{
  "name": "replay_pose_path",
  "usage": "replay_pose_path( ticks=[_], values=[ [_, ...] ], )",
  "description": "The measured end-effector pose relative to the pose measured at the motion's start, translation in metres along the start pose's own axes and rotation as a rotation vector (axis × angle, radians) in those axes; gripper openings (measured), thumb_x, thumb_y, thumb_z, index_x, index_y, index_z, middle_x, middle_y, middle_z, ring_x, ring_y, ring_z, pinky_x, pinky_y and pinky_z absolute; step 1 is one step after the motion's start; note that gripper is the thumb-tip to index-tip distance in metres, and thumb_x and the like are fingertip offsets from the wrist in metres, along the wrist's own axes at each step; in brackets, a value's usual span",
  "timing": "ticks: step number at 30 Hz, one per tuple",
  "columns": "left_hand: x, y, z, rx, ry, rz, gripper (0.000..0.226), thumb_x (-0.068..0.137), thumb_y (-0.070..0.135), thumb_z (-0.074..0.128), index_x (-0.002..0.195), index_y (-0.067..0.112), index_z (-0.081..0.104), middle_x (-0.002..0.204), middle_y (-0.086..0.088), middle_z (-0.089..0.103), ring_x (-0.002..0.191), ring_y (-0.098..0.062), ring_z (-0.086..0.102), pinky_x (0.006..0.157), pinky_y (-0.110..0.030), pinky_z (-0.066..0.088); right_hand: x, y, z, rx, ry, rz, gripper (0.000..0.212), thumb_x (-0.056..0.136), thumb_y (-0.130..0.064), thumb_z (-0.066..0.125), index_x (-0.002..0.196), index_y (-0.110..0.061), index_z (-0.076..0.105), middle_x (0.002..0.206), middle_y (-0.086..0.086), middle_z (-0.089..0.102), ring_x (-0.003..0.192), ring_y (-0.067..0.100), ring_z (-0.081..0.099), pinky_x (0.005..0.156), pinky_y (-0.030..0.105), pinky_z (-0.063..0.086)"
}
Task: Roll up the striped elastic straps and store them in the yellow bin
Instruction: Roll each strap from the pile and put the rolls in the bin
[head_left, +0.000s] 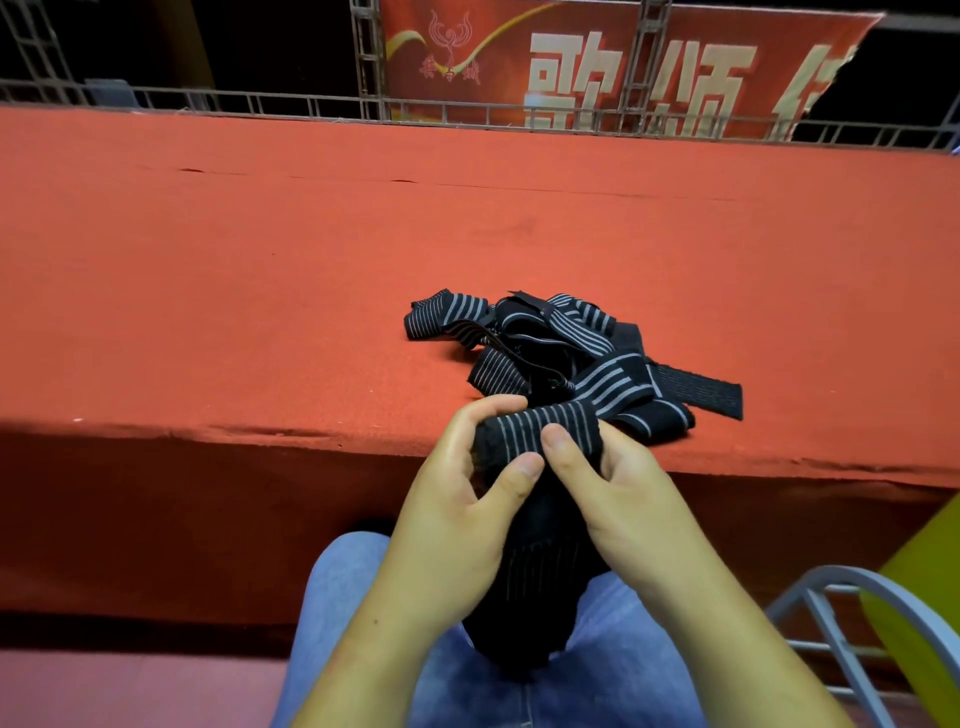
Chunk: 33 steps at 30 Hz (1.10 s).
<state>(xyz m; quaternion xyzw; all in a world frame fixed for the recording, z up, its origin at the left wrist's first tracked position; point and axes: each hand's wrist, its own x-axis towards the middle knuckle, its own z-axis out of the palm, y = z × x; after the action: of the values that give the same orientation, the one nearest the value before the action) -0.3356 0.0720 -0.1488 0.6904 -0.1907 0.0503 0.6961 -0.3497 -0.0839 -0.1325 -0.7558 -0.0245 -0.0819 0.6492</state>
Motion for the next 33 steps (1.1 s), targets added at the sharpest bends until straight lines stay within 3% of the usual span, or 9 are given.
replay_pose_path(
  ticks=[4,6,13,16,18,21,26,30,33],
  values=[
    [0.003,0.002,-0.004,-0.079,0.001,-0.041,0.041,0.098,-0.002,0.064,0.13,0.025,0.061,0.116,0.003,0.076,0.106,-0.009,0.072,0.088,-0.022,0.055,0.003,0.001,-0.002,0.047,0.052,-0.051,0.025,0.096,-0.045,0.063,0.107,-0.027,0.076,0.107,0.004,0.081,0.104,0.023,0.076,0.098,0.053,0.058],
    [0.003,0.004,-0.004,-0.097,0.004,-0.041,0.041,0.098,-0.006,0.061,0.129,0.021,0.062,0.115,0.003,0.077,0.106,-0.008,0.073,0.085,-0.019,0.055,0.002,0.002,-0.001,0.081,0.039,-0.03,0.024,0.099,-0.048,0.067,0.108,-0.028,0.077,0.108,0.004,0.081,0.106,0.023,0.076,0.1,0.052,0.058],
    [0.003,0.004,-0.003,-0.056,0.092,0.046,0.042,0.095,-0.009,0.063,0.117,0.027,0.068,0.112,0.005,0.075,0.107,-0.01,0.07,0.089,-0.019,0.053,-0.003,0.001,-0.002,0.098,-0.026,0.143,0.058,0.079,-0.071,0.059,0.101,-0.024,0.083,0.103,0.001,0.083,0.104,0.016,0.078,0.1,0.044,0.058],
    [0.004,0.003,-0.005,-0.012,0.117,0.095,0.045,0.094,-0.009,0.064,0.11,0.032,0.071,0.115,0.006,0.074,0.114,-0.015,0.069,0.098,-0.028,0.052,-0.003,0.002,-0.003,0.045,-0.038,0.158,0.089,0.068,-0.098,0.055,0.107,-0.022,0.081,0.11,0.008,0.081,0.11,0.022,0.076,0.106,0.052,0.055],
    [0.003,0.002,-0.005,-0.002,0.116,0.103,0.044,0.092,-0.013,0.064,0.109,0.027,0.071,0.119,0.008,0.074,0.119,-0.013,0.067,0.104,-0.034,0.05,-0.003,0.003,-0.003,0.047,-0.042,0.156,0.101,0.059,-0.106,0.052,0.112,-0.024,0.08,0.114,0.007,0.08,0.115,0.023,0.074,0.109,0.053,0.052],
    [0.002,0.004,-0.004,-0.025,0.105,0.081,0.049,0.088,-0.021,0.059,0.101,0.025,0.071,0.124,0.012,0.073,0.124,-0.008,0.065,0.107,-0.036,0.048,-0.002,0.002,-0.003,0.092,-0.07,0.139,0.086,0.071,-0.096,0.052,0.116,-0.029,0.08,0.117,-0.003,0.08,0.119,0.014,0.072,0.114,0.05,0.048],
    [0.001,0.005,-0.003,-0.069,0.062,0.055,0.044,0.09,-0.018,0.061,0.1,0.023,0.071,0.129,0.012,0.071,0.124,-0.007,0.064,0.102,-0.026,0.05,-0.001,0.002,-0.002,0.22,-0.054,0.134,0.051,0.093,-0.06,0.057,0.12,-0.023,0.079,0.12,0.003,0.08,0.12,0.02,0.073,0.116,0.053,0.046],
    [-0.001,0.008,-0.002,-0.068,0.012,0.053,0.035,0.093,-0.009,0.066,0.114,0.018,0.068,0.13,0.013,0.07,0.126,-0.004,0.062,0.103,-0.018,0.047,-0.001,0.004,-0.004,0.254,-0.035,0.119,0.042,0.094,-0.05,0.059,0.12,-0.022,0.078,0.12,0.008,0.079,0.119,0.026,0.073,0.114,0.058,0.047],
    [-0.002,0.011,0.001,-0.121,-0.004,-0.013,0.042,0.096,0.011,0.065,0.136,0.023,0.056,0.131,0.011,0.069,0.124,-0.005,0.063,0.101,-0.018,0.048,-0.001,0.006,-0.003,0.259,-0.049,0.104,0.042,0.096,-0.042,0.059,0.123,-0.016,0.076,0.122,0.01,0.078,0.121,0.028,0.072,0.115,0.059,0.046]
  ],
)
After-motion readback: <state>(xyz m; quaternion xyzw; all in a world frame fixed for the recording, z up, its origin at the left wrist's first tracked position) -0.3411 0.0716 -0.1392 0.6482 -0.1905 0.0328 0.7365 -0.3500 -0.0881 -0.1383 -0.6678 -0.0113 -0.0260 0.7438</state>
